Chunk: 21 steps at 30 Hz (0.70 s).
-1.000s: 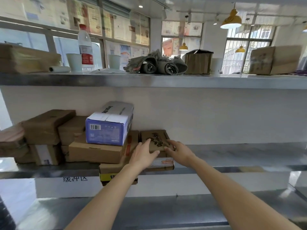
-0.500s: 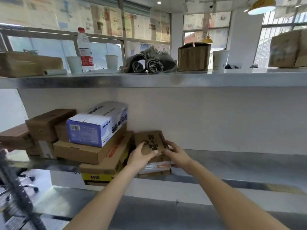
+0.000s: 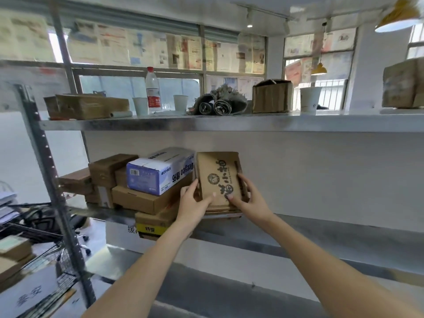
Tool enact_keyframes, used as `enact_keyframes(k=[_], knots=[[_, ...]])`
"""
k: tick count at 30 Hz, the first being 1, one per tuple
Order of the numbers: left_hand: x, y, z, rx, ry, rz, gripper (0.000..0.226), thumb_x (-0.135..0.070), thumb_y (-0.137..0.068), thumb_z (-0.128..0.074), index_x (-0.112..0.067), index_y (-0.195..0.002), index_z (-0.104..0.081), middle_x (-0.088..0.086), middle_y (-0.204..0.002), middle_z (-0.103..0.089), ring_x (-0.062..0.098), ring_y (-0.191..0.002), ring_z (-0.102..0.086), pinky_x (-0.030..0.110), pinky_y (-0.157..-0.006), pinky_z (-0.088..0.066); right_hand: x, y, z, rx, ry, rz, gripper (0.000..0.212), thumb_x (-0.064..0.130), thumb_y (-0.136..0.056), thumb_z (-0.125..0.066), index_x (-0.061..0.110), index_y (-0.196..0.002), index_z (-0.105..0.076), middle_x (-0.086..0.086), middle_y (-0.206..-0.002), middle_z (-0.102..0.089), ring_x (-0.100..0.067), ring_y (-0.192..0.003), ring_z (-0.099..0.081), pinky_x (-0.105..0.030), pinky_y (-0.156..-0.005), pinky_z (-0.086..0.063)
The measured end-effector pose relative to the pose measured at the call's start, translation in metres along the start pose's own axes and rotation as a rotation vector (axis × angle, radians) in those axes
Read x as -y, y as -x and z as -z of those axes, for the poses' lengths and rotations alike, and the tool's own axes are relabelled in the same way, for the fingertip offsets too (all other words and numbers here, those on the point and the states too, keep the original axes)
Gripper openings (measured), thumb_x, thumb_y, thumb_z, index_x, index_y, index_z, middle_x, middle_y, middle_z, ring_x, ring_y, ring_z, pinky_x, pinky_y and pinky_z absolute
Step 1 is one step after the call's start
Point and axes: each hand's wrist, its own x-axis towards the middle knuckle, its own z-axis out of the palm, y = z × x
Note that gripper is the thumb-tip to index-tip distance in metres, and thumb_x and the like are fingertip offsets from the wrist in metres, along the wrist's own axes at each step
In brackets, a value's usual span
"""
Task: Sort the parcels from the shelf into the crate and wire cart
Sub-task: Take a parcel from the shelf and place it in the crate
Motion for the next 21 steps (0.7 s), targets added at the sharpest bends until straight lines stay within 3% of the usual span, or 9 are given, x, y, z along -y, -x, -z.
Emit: enact_keyframes(k=[2, 4, 7, 10, 12, 14, 17, 19, 21], knots=[[-0.011, 0.008, 0.011, 0.005, 0.147, 0.005, 0.070, -0.056, -0.088, -0.069, -0.048, -0.150, -0.037, -0.006, -0.143, -0.036, 0.006, -0.117, -0.047, 0.029, -0.102, -0.044, 0.016, 0.003, 0.000, -0.012, -0.012, 0.047, 0.079, 0.030, -0.090, -0.077, 0.029, -0.156, -0.034, 0.003, -0.152, -0.043, -0.018, -0.140, -0.044, -0.047, -0.115, -0.043], [-0.018, 0.013, 0.019, 0.022, 0.296, 0.031, 0.060, -0.069, -0.085, -0.062, -0.058, -0.141, -0.042, -0.005, -0.148, -0.045, 0.013, -0.125, -0.052, 0.043, -0.108, -0.045, 0.029, 0.005, -0.002, -0.009, -0.037, 0.088, 0.078, 0.029, -0.089, -0.078, 0.032, -0.155, -0.035, 0.007, -0.145, -0.046, -0.017, -0.136, -0.048, -0.047, -0.110, -0.048], [-0.027, 0.024, 0.034, 0.000, 0.398, 0.011, 0.042, -0.051, -0.100, -0.051, -0.052, -0.141, -0.041, -0.007, -0.146, -0.051, 0.008, -0.120, -0.056, 0.037, -0.100, -0.050, 0.043, 0.009, -0.007, 0.031, -0.066, 0.117, 0.076, 0.028, -0.090, -0.077, 0.034, -0.154, -0.036, 0.016, -0.137, -0.048, -0.016, -0.132, -0.051, -0.042, -0.107, -0.051], [-0.028, 0.034, 0.050, -0.063, 0.390, -0.028, 0.073, -0.061, -0.083, -0.067, -0.050, -0.148, -0.035, -0.005, -0.149, -0.046, 0.014, -0.124, -0.054, 0.042, -0.103, -0.051, 0.057, 0.011, -0.013, 0.075, -0.043, 0.140, 0.071, 0.021, -0.095, -0.071, 0.029, -0.155, -0.035, 0.014, -0.137, -0.048, -0.003, -0.121, -0.053, -0.015, -0.094, -0.052], [-0.031, 0.042, 0.061, -0.115, 0.404, -0.003, 0.104, -0.069, -0.064, -0.081, -0.052, -0.151, -0.027, -0.004, -0.150, -0.040, 0.022, -0.129, -0.052, 0.049, -0.104, -0.050, 0.069, 0.013, -0.020, 0.106, 0.000, 0.155, 0.064, 0.013, -0.099, -0.065, 0.025, -0.154, -0.037, 0.003, -0.143, -0.048, -0.008, -0.121, -0.055, -0.009, -0.087, -0.051], [-0.034, 0.048, 0.075, -0.152, 0.427, 0.041, 0.124, -0.075, -0.046, -0.088, -0.046, -0.151, -0.029, -0.001, -0.150, -0.044, 0.024, -0.127, -0.056, 0.053, -0.103, -0.051, 0.080, 0.014, -0.033, 0.138, 0.028, 0.149, 0.057, 0.008, -0.101, -0.059, 0.027, -0.152, -0.042, -0.004, -0.147, -0.049, -0.020, -0.129, -0.054, -0.021, -0.097, -0.054], [-0.040, 0.055, 0.098, -0.196, 0.410, 0.065, 0.131, -0.078, -0.039, -0.089, -0.031, -0.151, -0.039, 0.002, -0.142, -0.054, 0.021, -0.121, -0.061, 0.051, -0.102, -0.052, 0.098, 0.023, -0.056, 0.202, 0.035, 0.137, 0.053, 0.018, -0.104, -0.057, 0.032, -0.152, -0.042, -0.003, -0.149, -0.046, -0.023, -0.135, -0.049, -0.042, -0.110, -0.048], [-0.044, 0.065, 0.116, -0.241, 0.383, 0.070, 0.133, -0.077, -0.038, -0.089, -0.031, -0.151, -0.037, -0.001, -0.143, -0.047, 0.022, -0.124, -0.056, 0.053, -0.103, -0.051, 0.114, 0.032, -0.073, 0.241, 0.005, 0.112, 0.059, 0.042, -0.100, -0.060, 0.038, -0.153, -0.037, -0.002, -0.154, -0.041, -0.022, -0.136, -0.048, -0.041, -0.111, -0.048], [-0.045, 0.079, 0.137, -0.278, 0.387, 0.066, 0.134, -0.078, -0.037, -0.088, -0.035, -0.152, -0.034, -0.001, -0.146, -0.041, 0.024, -0.128, -0.052, 0.055, -0.103, -0.051, 0.126, 0.040, -0.093, 0.272, 0.002, 0.074, 0.082, 0.070, -0.084, -0.065, 0.045, -0.155, -0.032, 0.003, -0.160, -0.033, -0.022, -0.142, -0.043, -0.043, -0.114, -0.044]])
